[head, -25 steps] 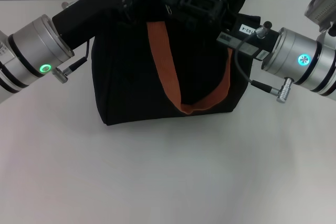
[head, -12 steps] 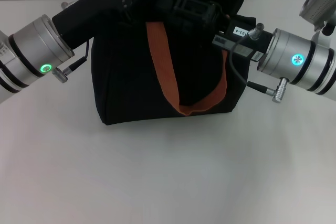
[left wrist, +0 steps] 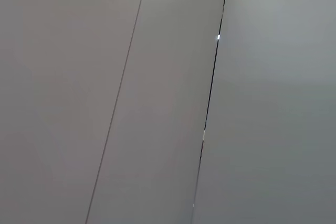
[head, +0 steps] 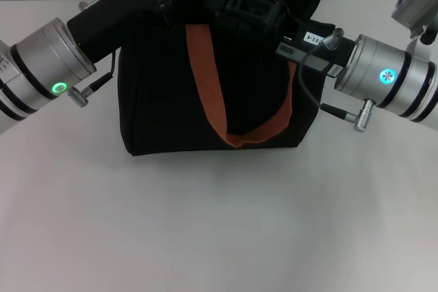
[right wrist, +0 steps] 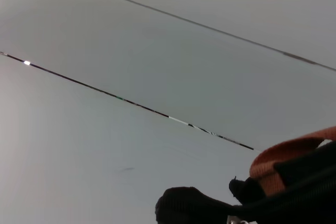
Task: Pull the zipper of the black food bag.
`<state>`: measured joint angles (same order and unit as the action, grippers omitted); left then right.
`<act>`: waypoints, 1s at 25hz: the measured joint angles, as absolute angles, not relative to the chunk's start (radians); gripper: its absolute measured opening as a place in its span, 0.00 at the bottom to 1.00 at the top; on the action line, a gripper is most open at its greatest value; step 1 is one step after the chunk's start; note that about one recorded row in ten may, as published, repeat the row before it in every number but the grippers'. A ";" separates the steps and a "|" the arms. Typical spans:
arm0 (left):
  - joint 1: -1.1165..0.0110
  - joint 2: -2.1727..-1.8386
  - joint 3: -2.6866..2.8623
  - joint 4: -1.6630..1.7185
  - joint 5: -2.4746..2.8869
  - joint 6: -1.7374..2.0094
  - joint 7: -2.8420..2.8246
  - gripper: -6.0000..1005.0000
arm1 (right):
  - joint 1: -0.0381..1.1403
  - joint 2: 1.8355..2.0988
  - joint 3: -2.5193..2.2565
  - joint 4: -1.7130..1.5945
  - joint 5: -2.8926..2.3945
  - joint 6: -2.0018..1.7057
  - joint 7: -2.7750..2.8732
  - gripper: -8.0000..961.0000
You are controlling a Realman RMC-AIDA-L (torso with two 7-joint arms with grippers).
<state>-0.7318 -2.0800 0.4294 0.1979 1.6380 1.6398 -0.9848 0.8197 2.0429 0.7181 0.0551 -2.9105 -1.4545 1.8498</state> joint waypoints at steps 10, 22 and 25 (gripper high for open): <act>-0.736 -2.080 0.432 0.198 1.638 1.639 -0.985 0.10 | 0.819 2.042 0.736 0.055 -2.910 -1.480 1.847 0.41; -0.735 -2.080 0.428 0.196 1.639 1.635 -0.985 0.10 | 0.818 2.042 0.738 0.053 -2.910 -1.497 1.847 0.40; -0.734 -2.080 0.428 0.196 1.640 1.635 -0.985 0.10 | 0.819 2.043 0.738 0.050 -2.910 -1.494 1.847 0.39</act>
